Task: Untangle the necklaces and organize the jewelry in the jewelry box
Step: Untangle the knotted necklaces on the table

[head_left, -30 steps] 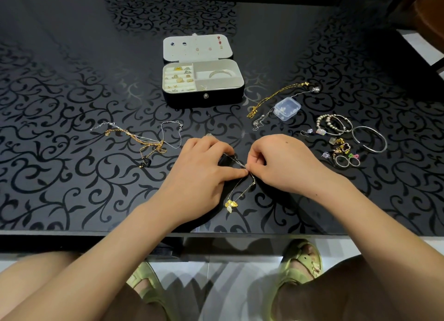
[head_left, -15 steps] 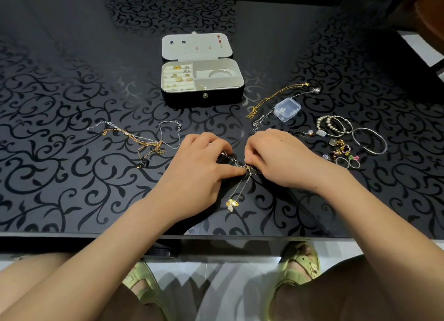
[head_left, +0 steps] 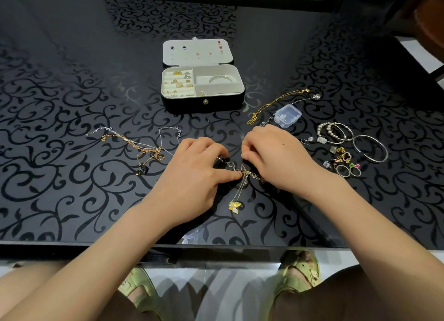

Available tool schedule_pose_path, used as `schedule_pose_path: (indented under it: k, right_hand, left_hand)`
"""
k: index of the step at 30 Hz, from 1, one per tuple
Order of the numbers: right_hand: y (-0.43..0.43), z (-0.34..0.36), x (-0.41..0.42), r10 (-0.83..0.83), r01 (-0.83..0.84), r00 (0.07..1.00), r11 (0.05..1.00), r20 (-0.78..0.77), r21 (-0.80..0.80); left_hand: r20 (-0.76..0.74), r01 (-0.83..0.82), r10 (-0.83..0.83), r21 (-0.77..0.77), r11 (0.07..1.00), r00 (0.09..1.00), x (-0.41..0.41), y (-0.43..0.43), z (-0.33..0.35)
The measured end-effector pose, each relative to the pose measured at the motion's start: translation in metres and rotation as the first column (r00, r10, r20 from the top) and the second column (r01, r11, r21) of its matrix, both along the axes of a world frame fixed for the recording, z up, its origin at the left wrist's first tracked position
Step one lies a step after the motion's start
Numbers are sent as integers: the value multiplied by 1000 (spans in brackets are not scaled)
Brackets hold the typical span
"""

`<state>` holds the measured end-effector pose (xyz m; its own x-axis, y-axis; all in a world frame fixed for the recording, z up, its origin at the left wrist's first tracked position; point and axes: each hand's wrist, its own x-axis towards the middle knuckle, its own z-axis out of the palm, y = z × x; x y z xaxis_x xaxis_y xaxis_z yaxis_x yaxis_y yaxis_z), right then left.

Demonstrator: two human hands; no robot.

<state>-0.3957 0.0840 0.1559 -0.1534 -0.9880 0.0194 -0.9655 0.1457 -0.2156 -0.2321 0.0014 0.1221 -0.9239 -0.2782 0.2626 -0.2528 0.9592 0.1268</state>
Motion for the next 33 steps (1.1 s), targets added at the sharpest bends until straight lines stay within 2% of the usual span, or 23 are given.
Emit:
schedule_pose_path:
  k: [4, 9, 13, 19, 25, 33]
  right_hand:
    - [11, 4, -2, -15, 15, 999, 1000, 46, -3]
    - [23, 3, -7, -41, 40, 999, 998, 13, 41]
    - [27, 2, -12, -65, 58, 995, 994, 72, 95]
    - [33, 3, -18, -61, 48, 992, 992, 109, 117]
    - [35, 2, -18, -36, 26, 992, 996, 117, 84]
    - [37, 3, -19, -13, 4, 988, 998, 156, 59]
  left_hand:
    - [-65, 1, 6, 105, 995, 998, 0, 3, 6]
    - [-185, -117, 172, 273, 955, 968, -8, -2, 15]
    - [-145, -186, 254, 369, 911, 956, -25, -2, 15]
    - [-29, -193, 243, 519, 832, 970, -40, 5, 14]
    - [20, -227, 254, 520, 824, 967, -41, 7, 12]
    - [-70, -176, 232, 456, 873, 970, -39, 6, 8]
